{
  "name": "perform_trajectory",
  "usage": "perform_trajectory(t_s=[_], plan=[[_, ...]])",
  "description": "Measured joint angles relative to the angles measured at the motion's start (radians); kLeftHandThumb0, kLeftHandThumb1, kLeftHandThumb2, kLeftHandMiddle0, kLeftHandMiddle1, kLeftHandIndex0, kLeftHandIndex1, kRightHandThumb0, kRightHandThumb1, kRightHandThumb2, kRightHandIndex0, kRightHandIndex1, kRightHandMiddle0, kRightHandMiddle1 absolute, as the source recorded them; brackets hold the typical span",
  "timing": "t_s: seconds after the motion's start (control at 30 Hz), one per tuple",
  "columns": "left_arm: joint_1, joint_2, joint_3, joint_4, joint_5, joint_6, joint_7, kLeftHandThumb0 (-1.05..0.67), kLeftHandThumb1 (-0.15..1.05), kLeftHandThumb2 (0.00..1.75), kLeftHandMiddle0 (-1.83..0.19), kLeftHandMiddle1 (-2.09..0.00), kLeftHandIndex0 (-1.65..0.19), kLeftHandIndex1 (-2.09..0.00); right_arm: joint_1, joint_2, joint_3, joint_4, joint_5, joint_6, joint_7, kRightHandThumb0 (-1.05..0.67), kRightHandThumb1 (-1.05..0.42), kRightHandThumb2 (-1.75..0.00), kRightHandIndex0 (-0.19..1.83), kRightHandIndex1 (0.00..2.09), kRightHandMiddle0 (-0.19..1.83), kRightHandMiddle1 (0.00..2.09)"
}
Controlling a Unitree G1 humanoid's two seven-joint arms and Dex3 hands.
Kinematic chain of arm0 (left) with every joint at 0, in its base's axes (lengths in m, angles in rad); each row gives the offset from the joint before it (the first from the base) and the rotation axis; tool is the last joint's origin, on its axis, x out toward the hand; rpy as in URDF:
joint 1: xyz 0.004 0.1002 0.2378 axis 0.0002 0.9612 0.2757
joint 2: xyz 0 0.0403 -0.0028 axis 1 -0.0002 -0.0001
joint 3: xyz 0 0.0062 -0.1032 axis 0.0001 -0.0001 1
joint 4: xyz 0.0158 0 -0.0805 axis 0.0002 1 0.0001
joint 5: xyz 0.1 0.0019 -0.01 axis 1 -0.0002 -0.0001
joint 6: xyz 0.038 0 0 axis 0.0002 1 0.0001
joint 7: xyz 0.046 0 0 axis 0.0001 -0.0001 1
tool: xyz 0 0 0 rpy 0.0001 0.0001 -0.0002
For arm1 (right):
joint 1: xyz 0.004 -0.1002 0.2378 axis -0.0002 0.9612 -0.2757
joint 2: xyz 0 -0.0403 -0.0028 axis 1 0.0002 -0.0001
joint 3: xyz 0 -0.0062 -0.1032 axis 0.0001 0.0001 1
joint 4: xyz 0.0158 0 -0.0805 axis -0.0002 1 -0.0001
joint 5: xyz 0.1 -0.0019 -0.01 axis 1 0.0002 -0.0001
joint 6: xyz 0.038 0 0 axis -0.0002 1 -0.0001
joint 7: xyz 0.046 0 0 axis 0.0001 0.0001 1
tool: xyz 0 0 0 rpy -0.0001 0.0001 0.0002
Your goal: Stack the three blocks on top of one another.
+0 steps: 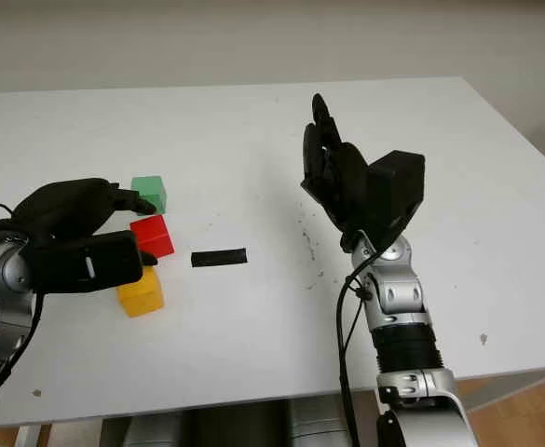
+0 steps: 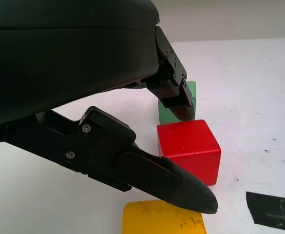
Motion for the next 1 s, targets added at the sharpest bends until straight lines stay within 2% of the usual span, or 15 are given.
perform_trajectory(t_s=[0.3,0.7,0.77,0.83,1.0], plan=[[-0.053,-0.015,-0.012,0.033,0.021,0.017,-0.028,-0.80,0.93,0.06,-0.18,-0.05,-0.49,-0.29,0.000,0.000,-0.001,-0.003,0.002,0.010,-0.001,-0.84,-1.05,-0.77,-0.19,0.00,-0.19,0.00],[-0.069,-0.019,-0.036,0.072,0.054,0.009,-0.041,-0.81,0.94,0.06,-0.20,-0.06,-0.54,-0.36,0.001,0.000,-0.002,-0.003,0.002,0.011,-0.005,-0.84,-1.05,-0.77,-0.19,0.00,-0.19,0.00],[-0.072,-0.019,-0.042,0.079,0.060,0.002,-0.041,-0.81,0.94,0.05,-0.27,-0.08,-0.53,-0.46,0.002,0.000,-0.002,-0.003,0.003,0.011,-0.005,-0.83,-1.05,-0.77,-0.19,0.00,-0.19,0.00],[-0.074,-0.019,-0.045,0.083,0.061,-0.005,-0.041,-0.80,0.92,0.05,-0.28,-0.06,-0.45,-0.67,0.002,0.000,-0.004,-0.003,0.003,0.011,-0.005,-0.84,-1.05,-0.77,-0.19,0.00,-0.19,0.00],[-0.083,-0.024,-0.049,0.084,0.062,-0.004,-0.054,-0.78,0.92,0.05,-0.24,-0.04,-0.42,-0.80,0.004,0.000,-0.007,-0.005,0.005,0.012,-0.006,-0.84,-1.05,-0.76,-0.19,0.00,-0.19,0.00]])
